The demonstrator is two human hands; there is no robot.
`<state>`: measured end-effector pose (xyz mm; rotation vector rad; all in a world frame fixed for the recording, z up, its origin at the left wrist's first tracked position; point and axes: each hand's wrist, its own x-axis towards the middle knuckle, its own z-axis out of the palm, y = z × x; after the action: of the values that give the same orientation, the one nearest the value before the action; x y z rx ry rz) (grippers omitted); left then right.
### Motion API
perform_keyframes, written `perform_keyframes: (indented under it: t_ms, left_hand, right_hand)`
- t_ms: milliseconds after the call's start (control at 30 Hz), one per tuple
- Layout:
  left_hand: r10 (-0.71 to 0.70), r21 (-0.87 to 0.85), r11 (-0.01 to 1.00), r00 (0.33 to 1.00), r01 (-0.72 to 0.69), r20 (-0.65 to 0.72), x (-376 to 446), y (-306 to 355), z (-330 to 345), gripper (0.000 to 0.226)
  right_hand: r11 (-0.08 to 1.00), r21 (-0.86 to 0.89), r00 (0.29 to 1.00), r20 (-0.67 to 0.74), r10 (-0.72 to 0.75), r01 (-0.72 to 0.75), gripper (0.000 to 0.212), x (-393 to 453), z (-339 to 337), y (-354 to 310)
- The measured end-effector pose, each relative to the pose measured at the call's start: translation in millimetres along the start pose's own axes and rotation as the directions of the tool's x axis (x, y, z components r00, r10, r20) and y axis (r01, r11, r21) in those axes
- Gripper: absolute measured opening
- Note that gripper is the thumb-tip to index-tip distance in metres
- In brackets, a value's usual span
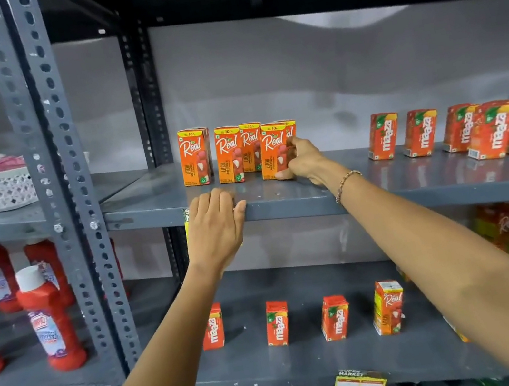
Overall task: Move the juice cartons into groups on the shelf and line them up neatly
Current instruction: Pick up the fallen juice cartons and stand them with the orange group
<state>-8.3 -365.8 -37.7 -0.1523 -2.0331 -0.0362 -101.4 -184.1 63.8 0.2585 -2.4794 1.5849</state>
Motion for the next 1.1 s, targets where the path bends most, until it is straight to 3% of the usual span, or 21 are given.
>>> perform_keyframes:
  t_ms: [133, 233, 333, 467, 567, 700, 900, 1000, 1033, 1100]
  left_hand:
    - [-0.056, -0.05, 0.997, 0.998, 0.058, 0.036, 1.4, 3.8, -8.4, 0.049]
    - [-0.143, -0.087, 0.986, 0.989, 0.145, 0.029, 5.6, 14.8, -17.6, 0.054]
    - [-0.132, -0.006, 0.991, 0.991, 0.132, 0.023, 7.2, 40.7, -19.0, 0.051]
    - [-0.025, -0.064, 0.998, 0.998, 0.029, 0.06, 5.8, 111.3, -8.3, 0.044]
    - [0.018, -0.101, 0.995, 0.998, -0.012, 0.058, 7.5, 170.1, -0.5, 0.04]
    - [0.05, -0.118, 0.992, 0.998, -0.044, 0.047, 17.4, 247.1, 9.8, 0.037]
    - [0.169, -0.14, 0.978, 0.983, -0.157, 0.076, 35.2, 363.2, 25.1, 0.039]
    - [0.184, -0.146, 0.974, 0.98, -0.173, 0.071, 40.8, 413.8, 30.6, 0.037]
    - [0.172, -0.157, 0.975, 0.982, -0.159, 0.075, 42.2, 425.4, 31.2, 0.038]
    - [0.14, -0.172, 0.977, 0.988, -0.127, 0.066, 43.4, 436.1, 32.9, 0.037]
  right_hand:
    - [0.995, -0.08, 0.998, 0.031, -0.055, 0.057, 0.072, -11.4, -8.7, 2.6]
    - [0.958, -0.226, 0.97, -0.125, -0.211, 0.179, 0.055, -29.9, -36.7, 10.6]
    - [0.952, -0.179, 0.937, -0.204, -0.284, 0.25, 0.035, -51.0, -85.2, 31.3]
    - [0.951, -0.112, 0.897, -0.316, -0.308, 0.287, 0.028, -83.0, -168.6, 76.1]
    - [0.966, -0.103, 0.874, -0.41, -0.26, 0.239, 0.024, -104.7, -242.3, 114.2]
    - [0.977, -0.124, 0.788, -0.578, -0.211, 0.171, 0.022, -125.0, -343.2, 161.0]
    - [0.983, -0.14, 0.585, -0.81, -0.046, -0.116, 0.023, -135.1, -457.8, 215.1]
    - [0.967, -0.104, 0.472, -0.882, 0.02, -0.235, 0.035, -133.0, -491.0, 227.5]
    - [0.959, -0.071, 0.453, -0.889, 0.064, -0.274, 0.041, -129.6, -499.6, 228.2]
    - [0.946, -0.032, 0.491, -0.86, 0.139, -0.324, 0.05, -116.9, -512.4, 229.3]
